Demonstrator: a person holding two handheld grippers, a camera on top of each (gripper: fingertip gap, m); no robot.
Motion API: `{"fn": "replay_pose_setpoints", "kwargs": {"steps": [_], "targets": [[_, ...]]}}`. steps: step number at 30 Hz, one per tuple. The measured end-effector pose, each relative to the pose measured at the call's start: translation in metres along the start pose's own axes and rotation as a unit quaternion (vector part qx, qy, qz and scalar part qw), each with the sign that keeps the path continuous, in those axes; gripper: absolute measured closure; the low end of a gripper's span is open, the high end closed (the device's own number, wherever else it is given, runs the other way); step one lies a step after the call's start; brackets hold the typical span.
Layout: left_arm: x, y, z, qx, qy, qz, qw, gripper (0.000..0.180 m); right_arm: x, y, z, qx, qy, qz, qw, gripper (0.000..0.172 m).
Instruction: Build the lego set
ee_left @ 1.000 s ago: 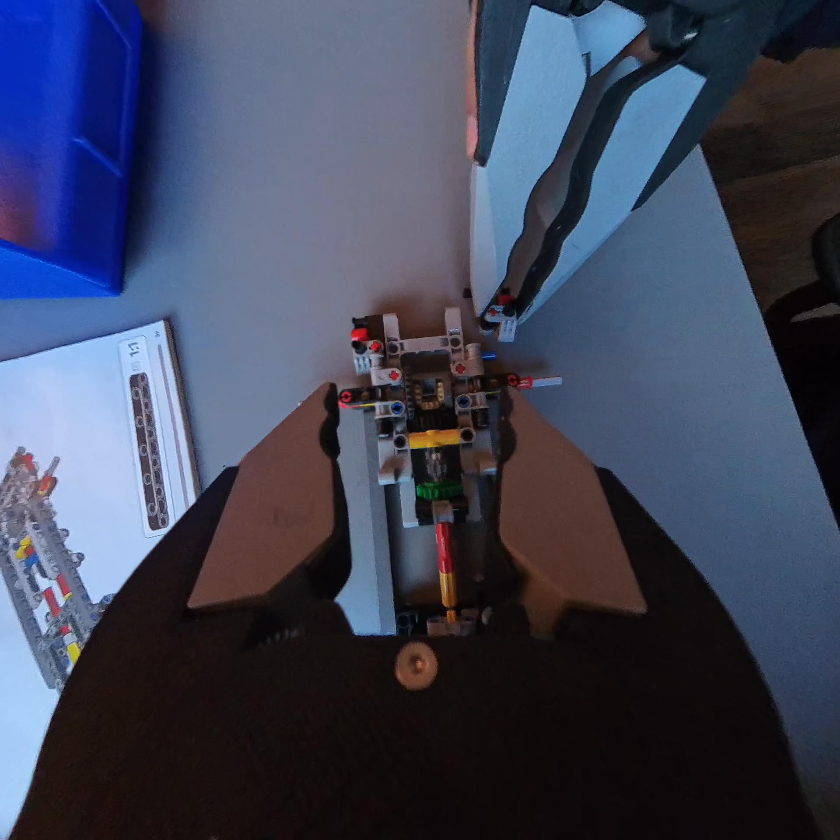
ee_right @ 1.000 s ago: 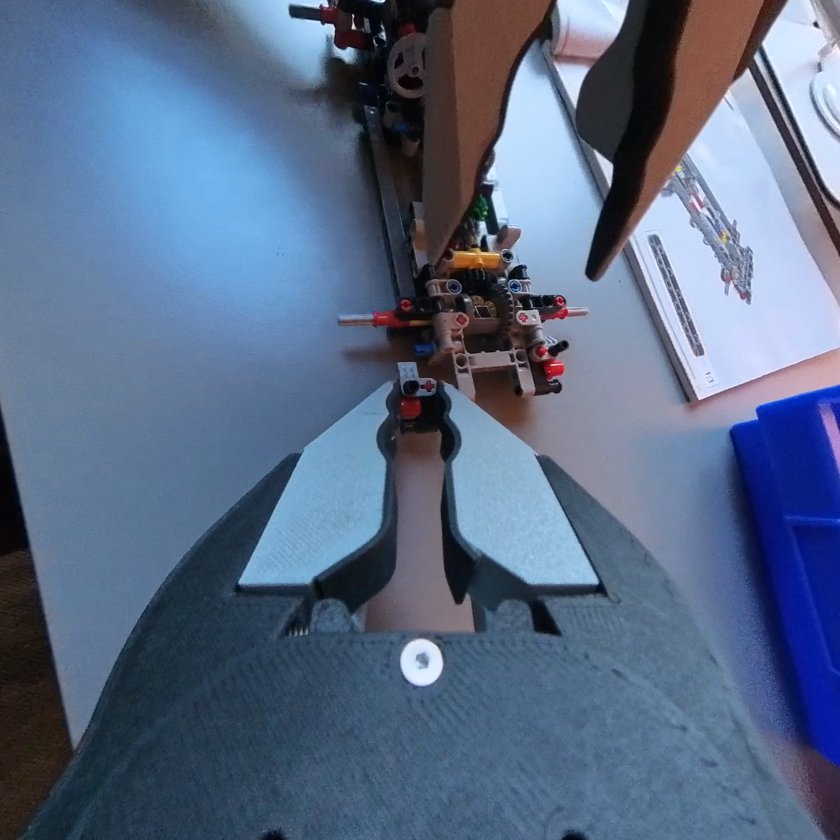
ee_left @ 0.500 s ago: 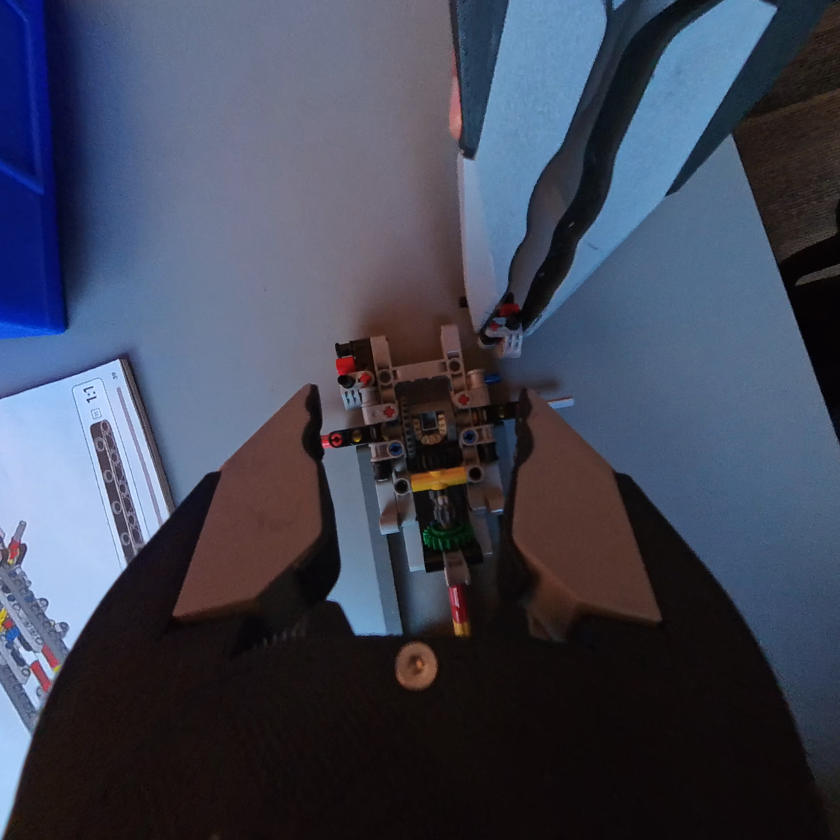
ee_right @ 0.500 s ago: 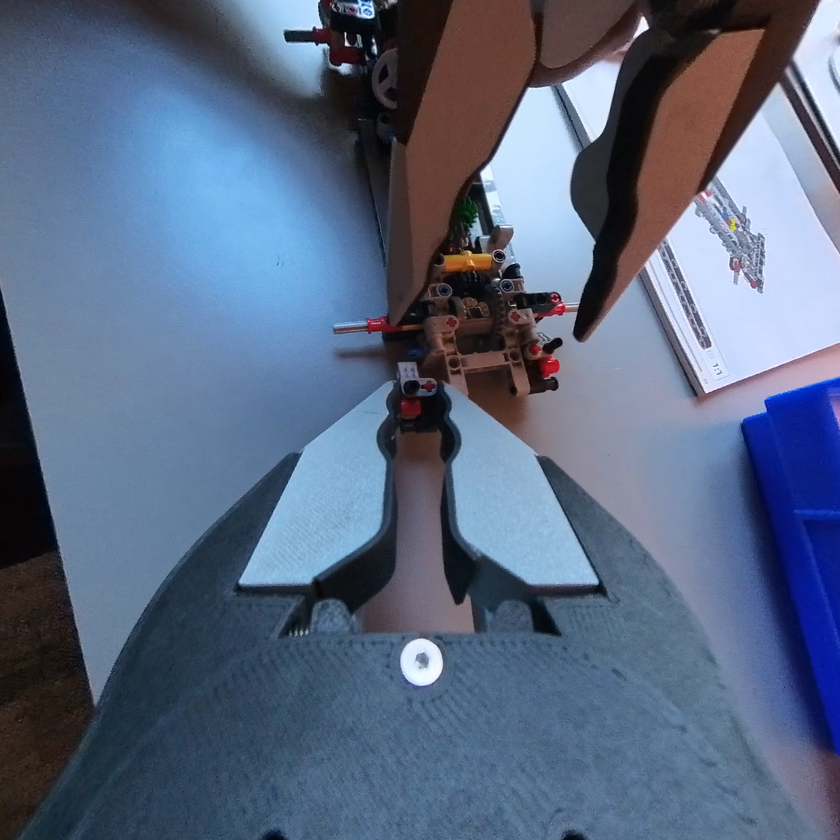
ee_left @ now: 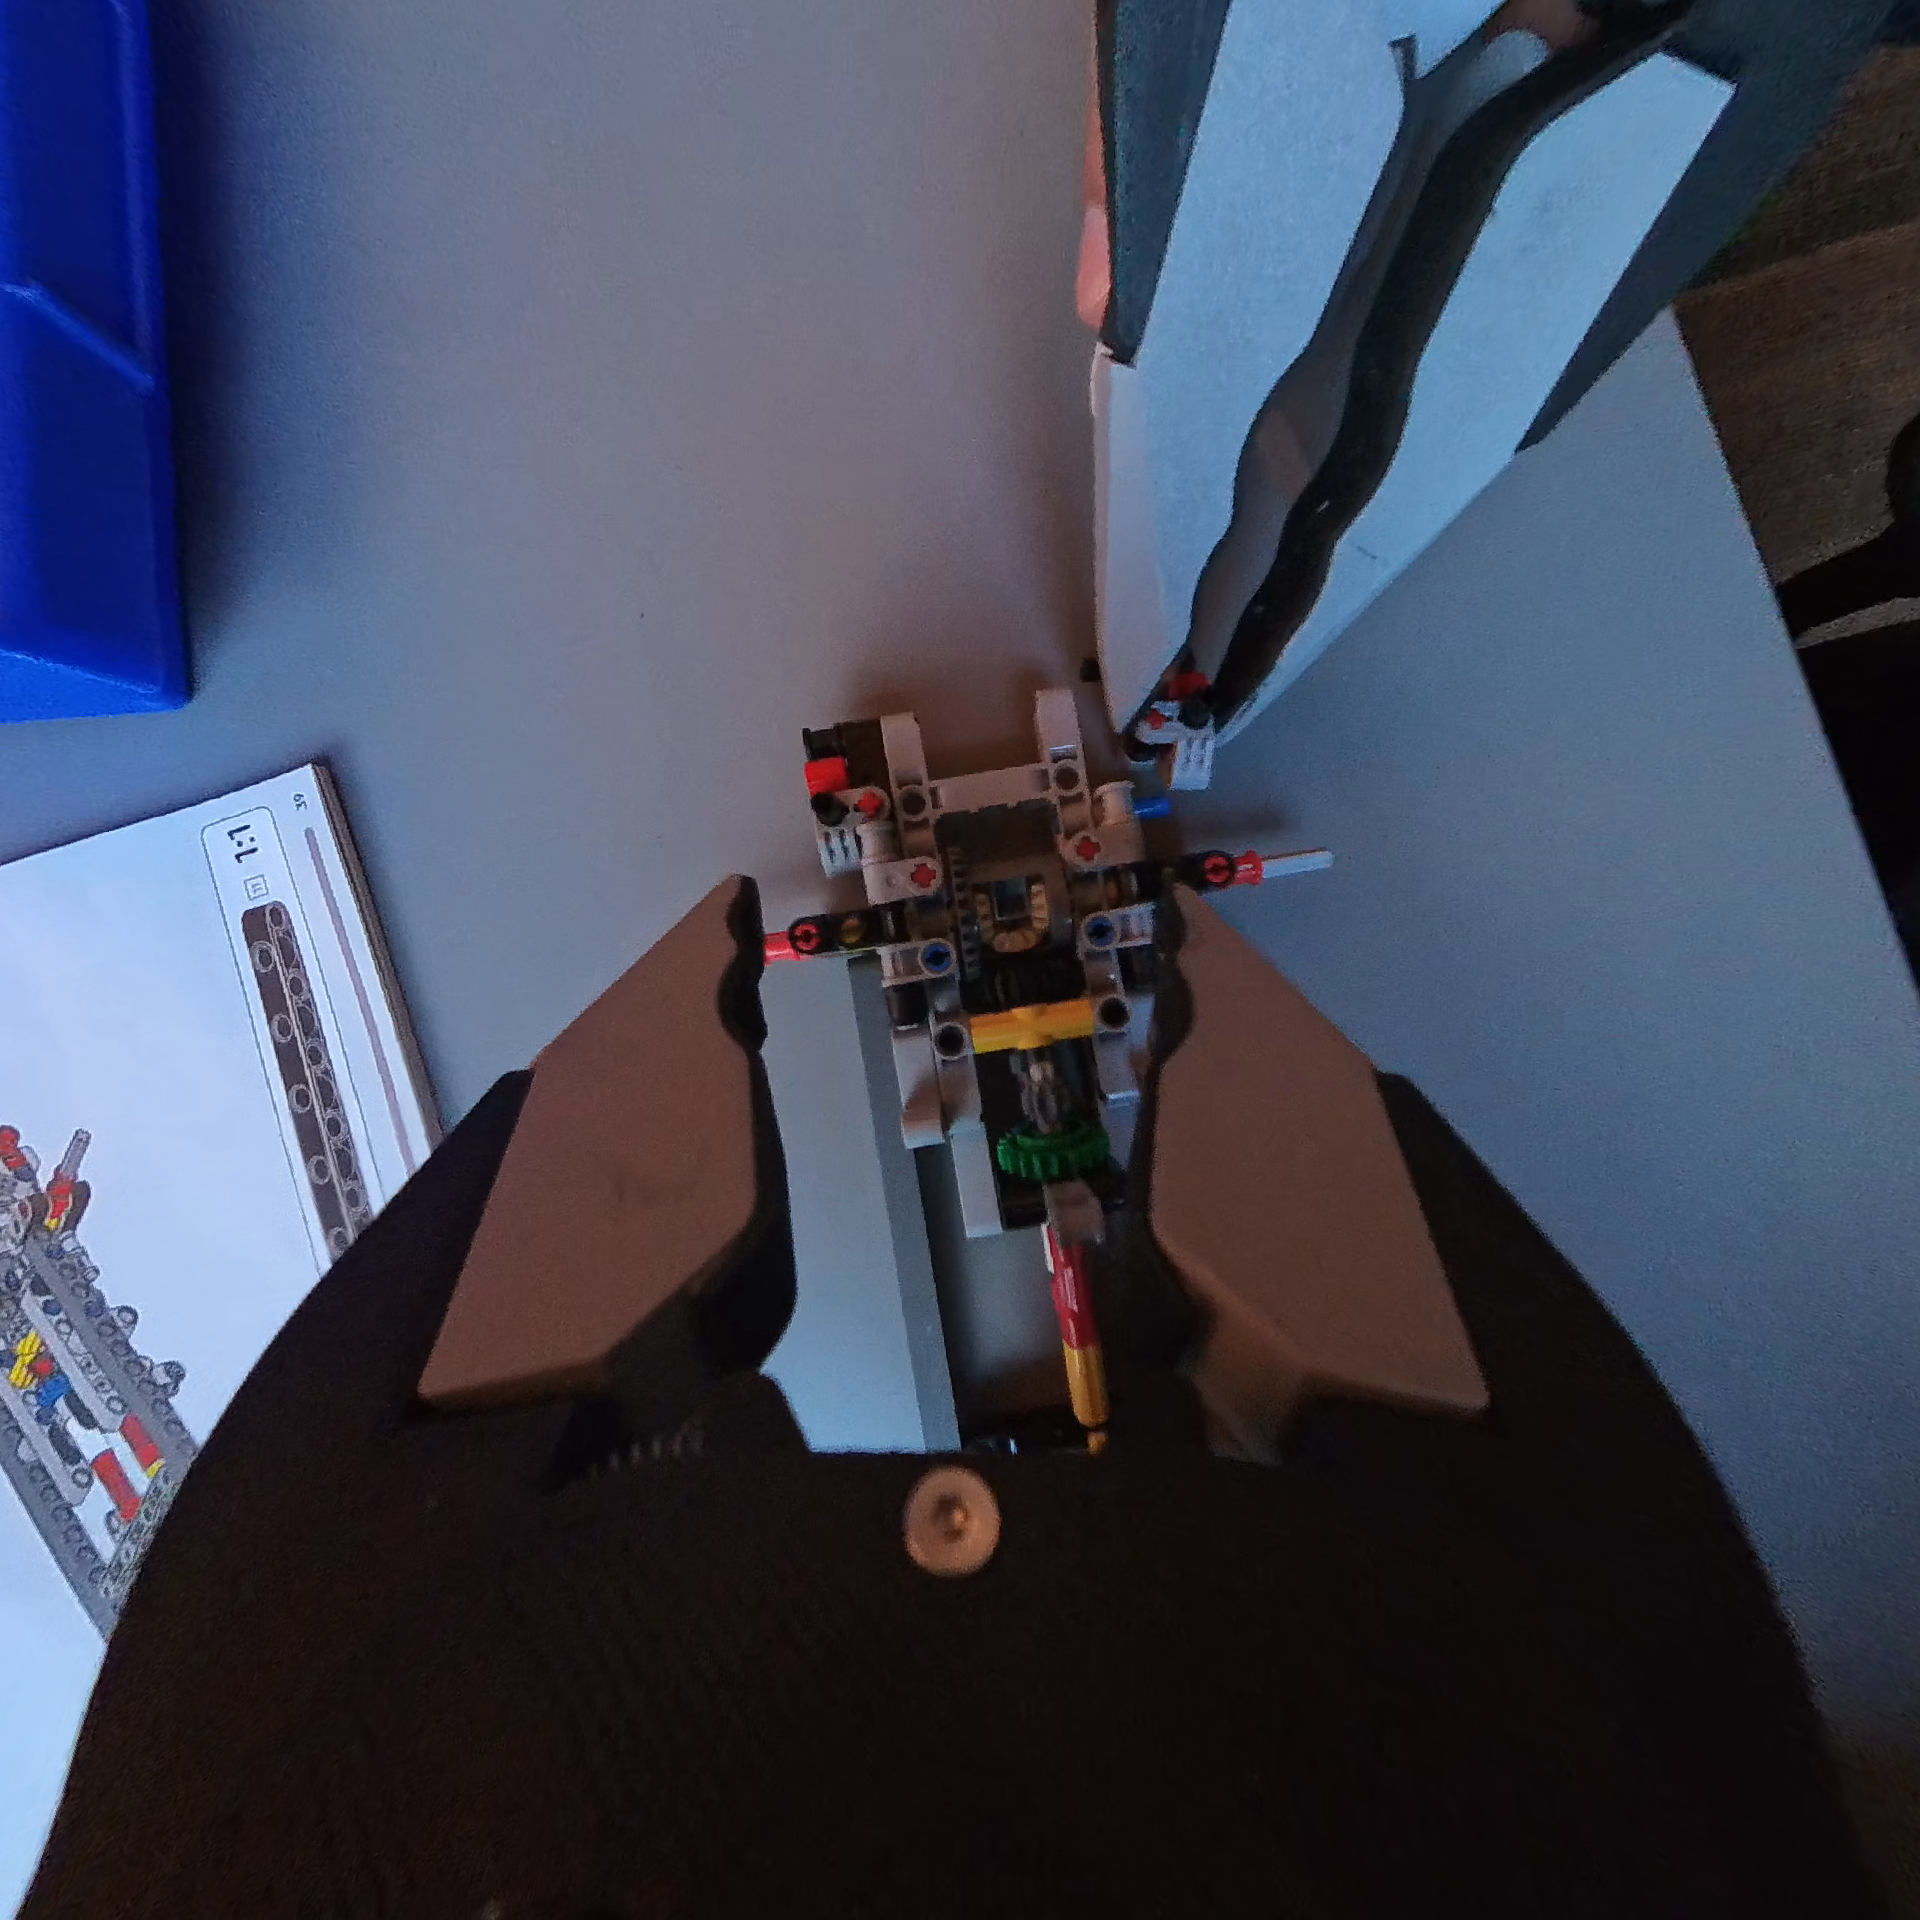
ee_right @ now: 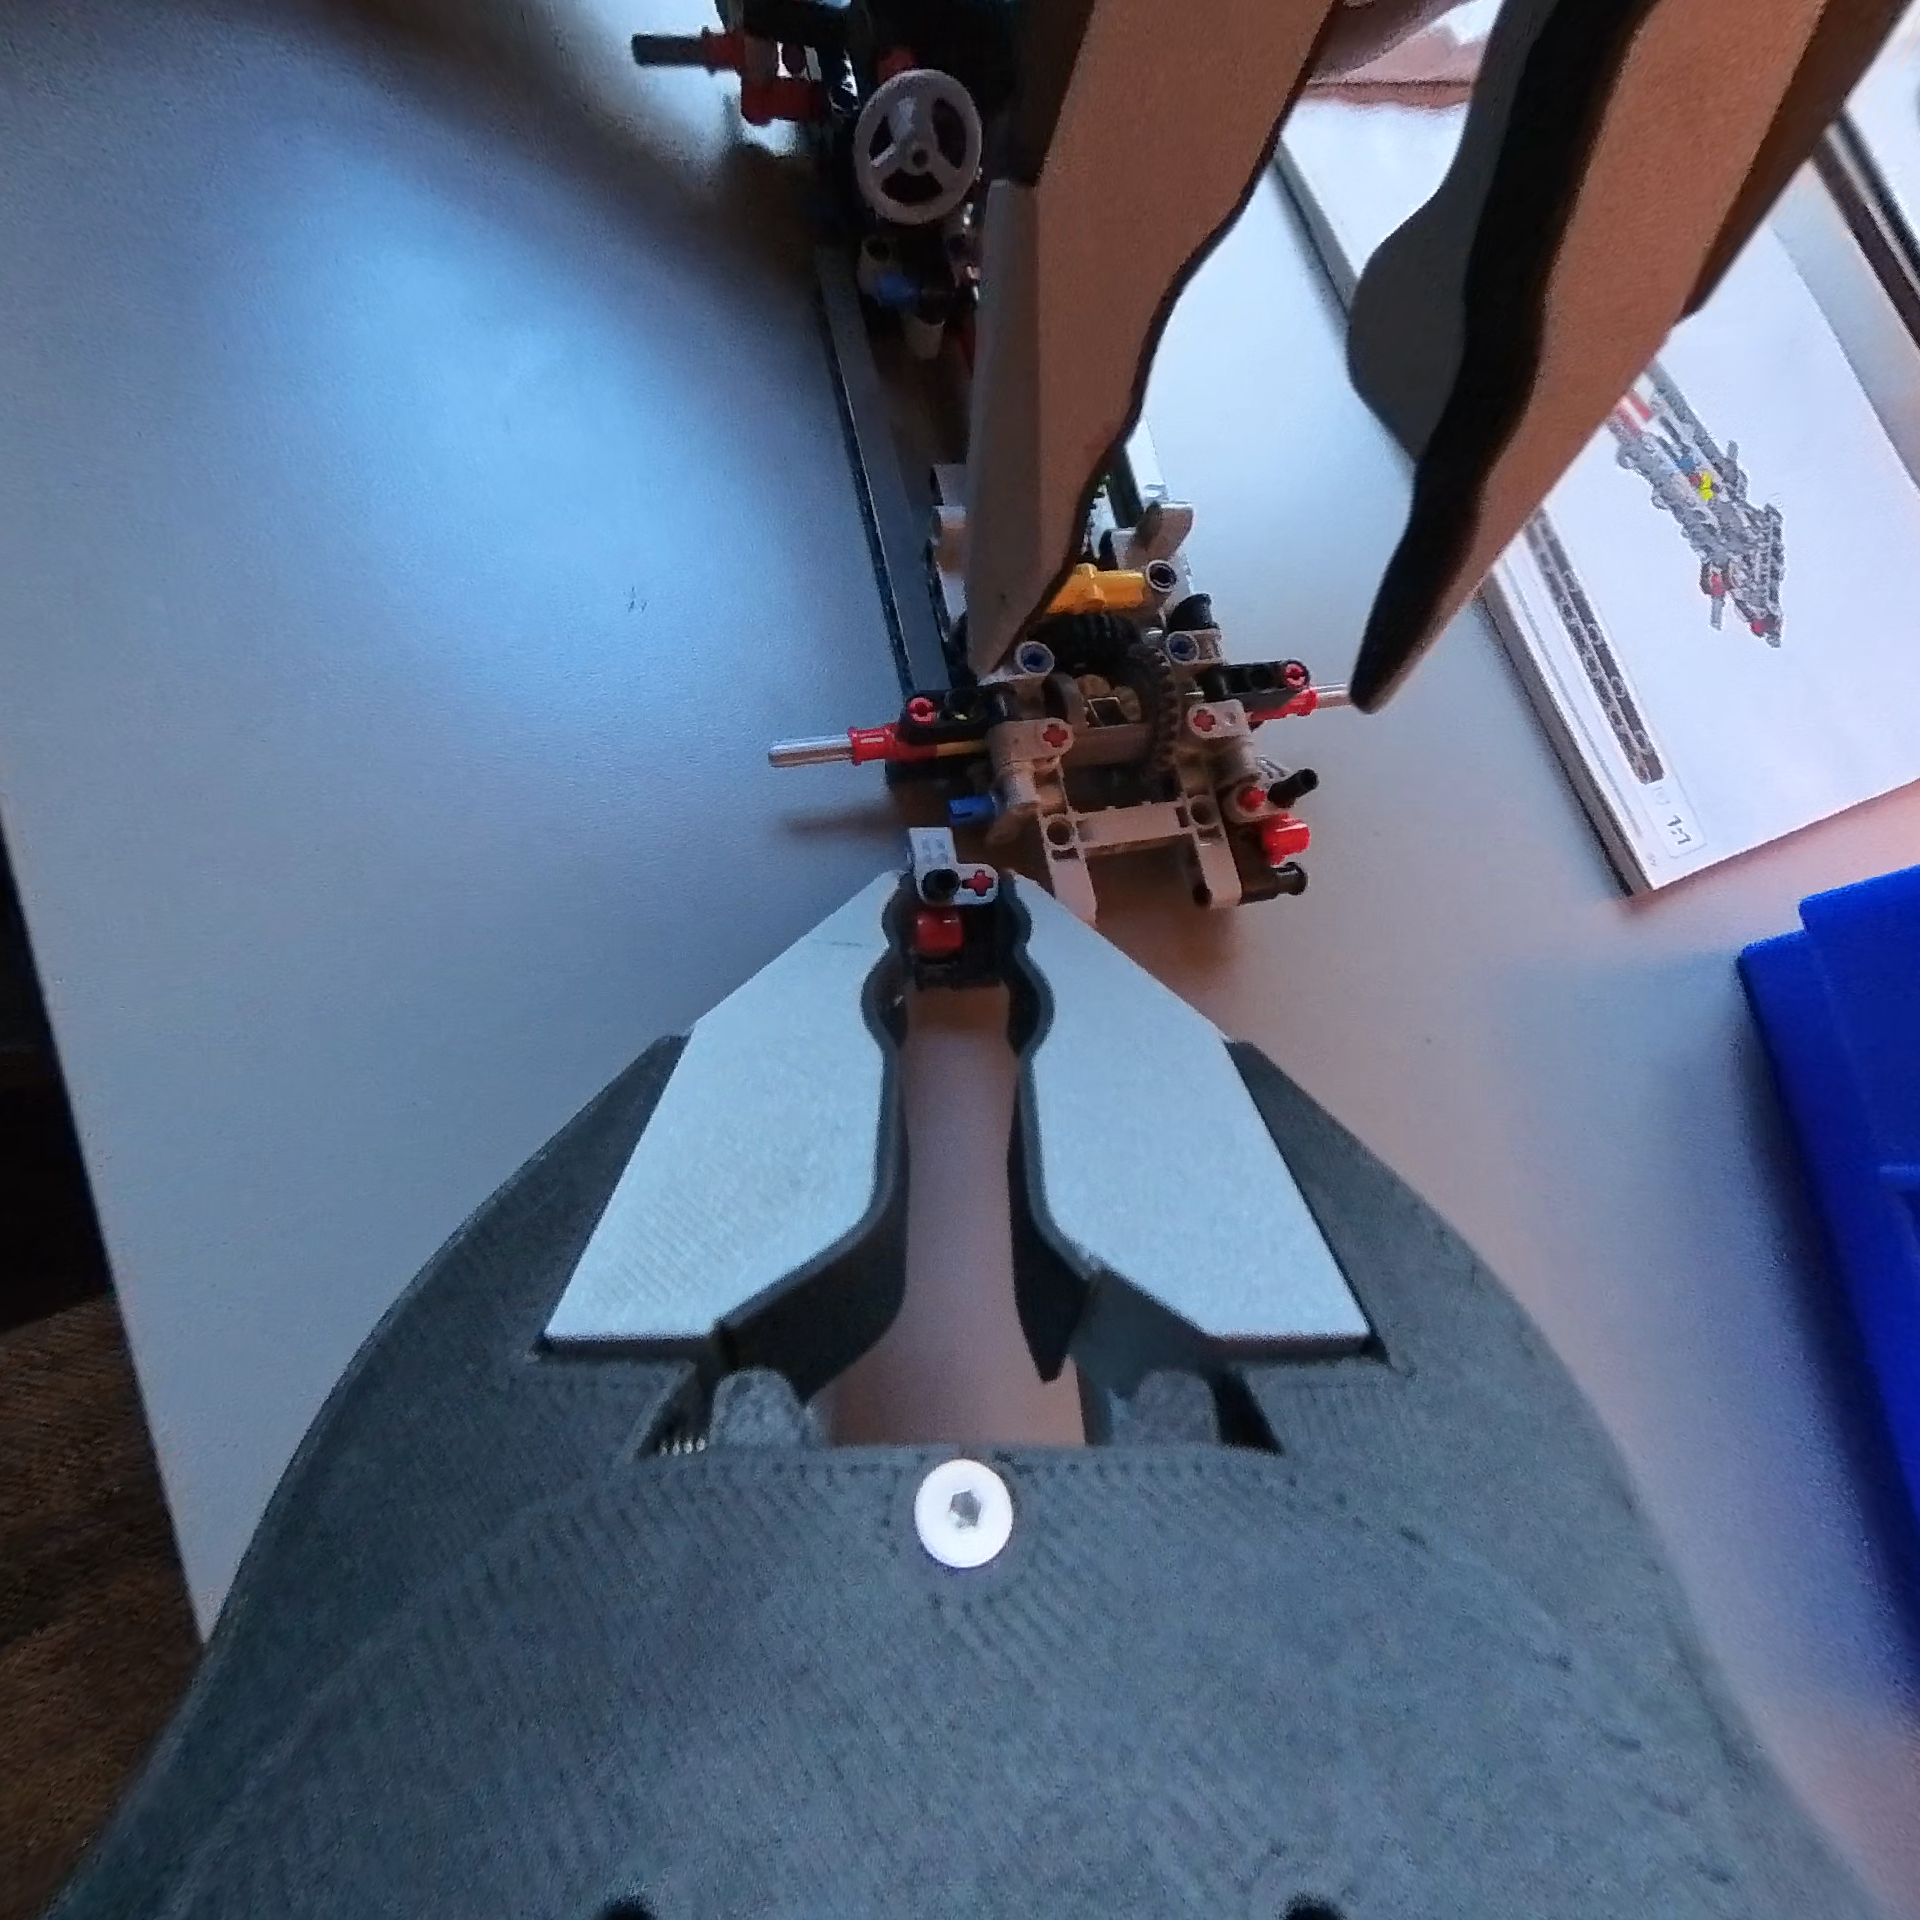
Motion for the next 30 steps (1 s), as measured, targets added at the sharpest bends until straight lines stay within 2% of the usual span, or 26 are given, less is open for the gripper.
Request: {"fn": "replay_pose_setpoints", "kwargs": {"steps": [24, 30], "targets": [[0.0037, 0.0093, 0.0026, -0.007, 0.006, -0.025, 1.0, 0.107, -0.0006, 0.0028, 0.0019, -0.003, -0.029, -0.025, 0.999, 0.16], [0.0028, 0.0078, 0.0025, -0.003, 0.002, -0.023, 1.0, 0.107, -0.0045, 0.0011, 0.0023, -0.003, -0.031, -0.011, 0.999, 0.16]]}}
Point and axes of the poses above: each gripper's, where its closed fingertips meet, y out along the fingers, x out of its underside, z = x × y across the jaws, the point moved 8 cm from there along -y, back along the fingers, and after that the axes turned 12 degrees about -y, right-handed, at the moved point
